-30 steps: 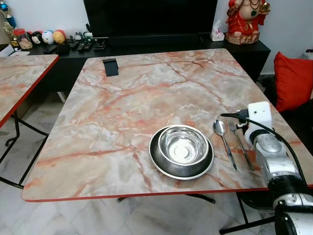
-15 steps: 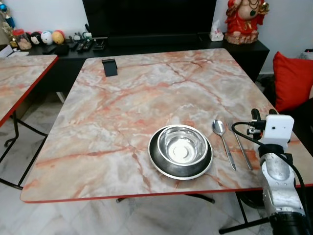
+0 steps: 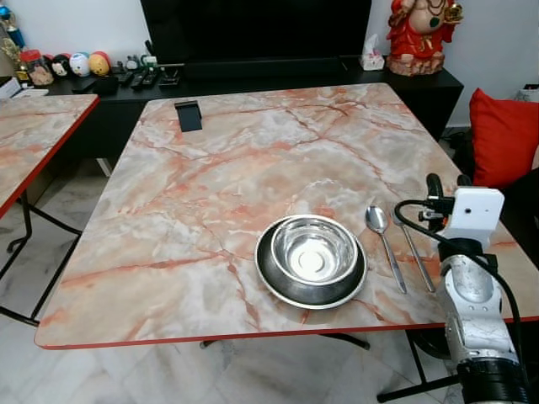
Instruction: Setting the table
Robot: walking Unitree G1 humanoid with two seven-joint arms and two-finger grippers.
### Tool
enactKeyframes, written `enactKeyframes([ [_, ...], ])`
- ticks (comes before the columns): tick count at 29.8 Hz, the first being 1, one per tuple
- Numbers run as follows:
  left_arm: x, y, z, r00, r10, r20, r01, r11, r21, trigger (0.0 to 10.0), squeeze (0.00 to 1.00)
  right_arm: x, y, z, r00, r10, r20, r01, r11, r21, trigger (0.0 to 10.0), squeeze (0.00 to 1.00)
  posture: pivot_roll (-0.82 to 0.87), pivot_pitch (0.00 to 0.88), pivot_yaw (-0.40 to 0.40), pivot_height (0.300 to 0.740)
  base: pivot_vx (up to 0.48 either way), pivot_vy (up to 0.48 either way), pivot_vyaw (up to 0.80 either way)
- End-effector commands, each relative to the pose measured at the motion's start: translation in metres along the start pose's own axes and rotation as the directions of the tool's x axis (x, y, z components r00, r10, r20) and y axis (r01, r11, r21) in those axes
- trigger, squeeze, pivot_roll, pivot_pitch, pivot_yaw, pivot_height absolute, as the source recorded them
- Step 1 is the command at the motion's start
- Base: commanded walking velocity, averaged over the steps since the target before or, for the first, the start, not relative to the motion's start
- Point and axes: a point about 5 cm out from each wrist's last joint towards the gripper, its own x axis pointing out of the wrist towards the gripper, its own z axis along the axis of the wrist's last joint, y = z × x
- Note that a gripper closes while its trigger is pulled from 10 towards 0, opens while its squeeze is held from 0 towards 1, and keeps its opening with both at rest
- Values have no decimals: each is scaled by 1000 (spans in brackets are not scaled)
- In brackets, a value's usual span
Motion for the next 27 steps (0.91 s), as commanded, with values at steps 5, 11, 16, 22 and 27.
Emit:
enactKeyframes([
  [5,-1,1,-5,1000,-4,-18,4,1000,14,10000,0,3,5,10,998,41,37,-41,999,-5,10000,0,-88,0,28,732,0,0,0],
  [11,-1,-1,-6,1000,-7,-18,7,1000,3,10000,0,10,5,14,998,50,42,-49,999,-15,10000,0,-83,0,14,732,0,0,0],
  [16,-1,-3,-6,1000,-7,-18,7,1000,-11,10000,0,14,7,16,997,60,44,-59,998,-19,10000,0,-75,0,4,732,0,0,0],
  [22,-1,-3,-6,1000,-4,-19,4,1000,-17,10000,0,14,9,15,997,64,41,-63,998,-17,10000,0,-73,0,5,732,0,0,0],
  [27,-1,-2,-6,1000,-2,-20,1,1000,-19,10000,0,14,7,15,998,58,38,-57,998,-18,10000,0,-74,0,7,732,0,0,0],
])
